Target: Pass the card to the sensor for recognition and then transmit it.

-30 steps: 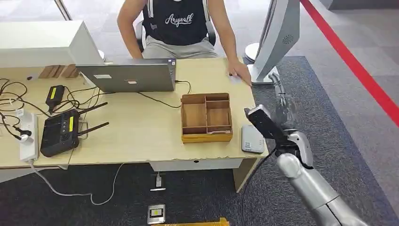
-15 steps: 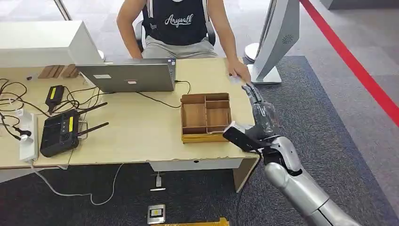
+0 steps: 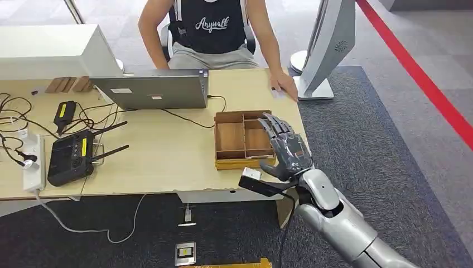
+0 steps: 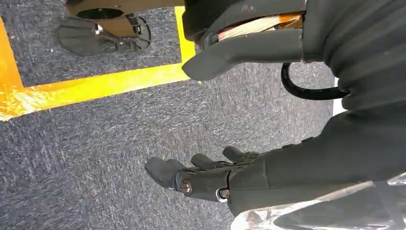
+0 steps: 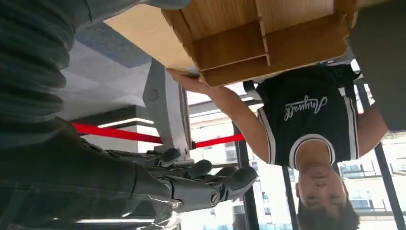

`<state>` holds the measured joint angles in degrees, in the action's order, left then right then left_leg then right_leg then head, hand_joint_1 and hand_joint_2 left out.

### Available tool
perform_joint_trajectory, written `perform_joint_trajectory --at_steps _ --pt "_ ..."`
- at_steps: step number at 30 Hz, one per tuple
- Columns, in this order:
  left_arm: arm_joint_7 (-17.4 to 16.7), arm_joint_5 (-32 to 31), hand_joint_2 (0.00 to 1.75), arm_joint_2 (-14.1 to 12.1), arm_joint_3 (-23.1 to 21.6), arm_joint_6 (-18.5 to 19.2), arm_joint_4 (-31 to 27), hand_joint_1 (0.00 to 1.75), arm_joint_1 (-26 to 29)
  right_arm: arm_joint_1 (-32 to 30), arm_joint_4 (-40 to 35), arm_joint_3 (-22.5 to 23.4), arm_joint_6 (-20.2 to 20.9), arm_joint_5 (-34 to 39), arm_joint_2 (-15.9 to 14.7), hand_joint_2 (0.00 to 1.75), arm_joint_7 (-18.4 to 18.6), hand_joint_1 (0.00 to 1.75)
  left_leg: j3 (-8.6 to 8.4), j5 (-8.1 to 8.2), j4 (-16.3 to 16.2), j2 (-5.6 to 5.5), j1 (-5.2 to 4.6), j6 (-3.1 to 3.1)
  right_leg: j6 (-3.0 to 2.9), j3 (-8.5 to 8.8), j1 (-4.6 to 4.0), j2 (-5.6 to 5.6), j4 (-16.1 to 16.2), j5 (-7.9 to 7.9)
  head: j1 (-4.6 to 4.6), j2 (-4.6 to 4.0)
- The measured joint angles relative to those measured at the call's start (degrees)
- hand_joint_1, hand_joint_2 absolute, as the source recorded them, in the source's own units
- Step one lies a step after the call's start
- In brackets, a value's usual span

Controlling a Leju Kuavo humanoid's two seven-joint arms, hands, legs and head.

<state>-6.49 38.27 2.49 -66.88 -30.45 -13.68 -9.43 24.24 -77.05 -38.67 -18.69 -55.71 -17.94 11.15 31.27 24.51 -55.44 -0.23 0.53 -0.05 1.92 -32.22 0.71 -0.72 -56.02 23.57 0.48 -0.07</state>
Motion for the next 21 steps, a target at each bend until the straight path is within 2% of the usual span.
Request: perform_joint_trajectory --at_steps 21 --pt "0.00 0.00 1.75 0.00 0.00 0.00 0.00 0.00 -0.01 0.39 1.27 -2.56 0.00 0.00 0.22 1.75 0.09 0.00 -0.01 0.00 0.00 0.00 0.00 0.00 0.00 0.00 0.00 0.00 0.00 0.00 0.00 0.00"
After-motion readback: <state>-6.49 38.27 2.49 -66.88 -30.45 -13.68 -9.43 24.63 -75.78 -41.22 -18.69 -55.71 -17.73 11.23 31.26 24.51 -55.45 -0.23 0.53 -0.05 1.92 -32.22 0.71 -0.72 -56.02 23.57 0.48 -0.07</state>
